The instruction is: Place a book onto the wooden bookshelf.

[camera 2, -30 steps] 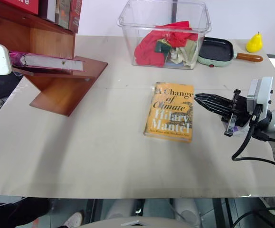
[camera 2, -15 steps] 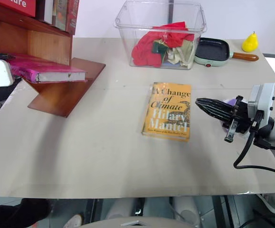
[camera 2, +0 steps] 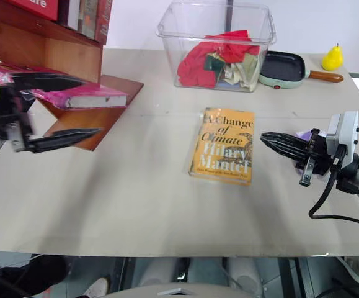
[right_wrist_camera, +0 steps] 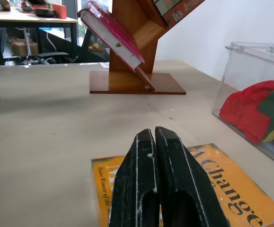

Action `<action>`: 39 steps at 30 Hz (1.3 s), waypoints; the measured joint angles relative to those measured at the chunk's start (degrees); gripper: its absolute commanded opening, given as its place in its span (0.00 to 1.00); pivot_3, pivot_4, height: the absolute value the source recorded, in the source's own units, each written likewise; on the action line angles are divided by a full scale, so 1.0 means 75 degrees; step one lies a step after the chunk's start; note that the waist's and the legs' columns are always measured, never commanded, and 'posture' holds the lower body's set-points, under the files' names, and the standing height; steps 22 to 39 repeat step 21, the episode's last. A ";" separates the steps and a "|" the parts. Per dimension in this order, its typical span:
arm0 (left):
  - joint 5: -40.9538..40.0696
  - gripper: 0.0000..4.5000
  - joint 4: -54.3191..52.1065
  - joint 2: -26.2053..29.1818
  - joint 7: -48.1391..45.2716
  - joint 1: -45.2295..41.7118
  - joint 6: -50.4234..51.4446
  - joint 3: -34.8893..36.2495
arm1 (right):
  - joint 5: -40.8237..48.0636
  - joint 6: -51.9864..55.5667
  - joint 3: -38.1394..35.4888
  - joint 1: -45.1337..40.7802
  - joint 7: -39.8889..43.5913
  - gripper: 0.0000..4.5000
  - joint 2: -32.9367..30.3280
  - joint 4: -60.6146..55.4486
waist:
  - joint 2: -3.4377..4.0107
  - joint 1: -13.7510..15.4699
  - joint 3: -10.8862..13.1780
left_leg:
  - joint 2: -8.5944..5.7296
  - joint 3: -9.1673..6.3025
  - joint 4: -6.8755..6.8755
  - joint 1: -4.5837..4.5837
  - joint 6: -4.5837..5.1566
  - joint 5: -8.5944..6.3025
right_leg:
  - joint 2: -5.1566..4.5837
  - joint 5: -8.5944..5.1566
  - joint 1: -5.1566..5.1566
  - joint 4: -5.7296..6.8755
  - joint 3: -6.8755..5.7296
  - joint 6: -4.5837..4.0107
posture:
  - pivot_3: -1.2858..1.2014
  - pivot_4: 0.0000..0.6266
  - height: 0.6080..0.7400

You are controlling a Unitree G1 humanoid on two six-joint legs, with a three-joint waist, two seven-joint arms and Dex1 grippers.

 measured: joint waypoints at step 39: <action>0.4315 0.98 0.1749 -0.2210 0.0015 0.3784 -0.3079 -0.2497 | -0.1174 -0.0337 -0.1624 0.4139 -0.0530 0.00 0.0362 -0.1253 | 0.0020 0.0056 -0.0034 | 0.0004 0.0041 -0.0010 0.0012 0.0002 -0.0002 | 0.0011 -0.0019 -0.0002 -0.0019 0.0043 -0.0029 | 0.52 0.24 1.00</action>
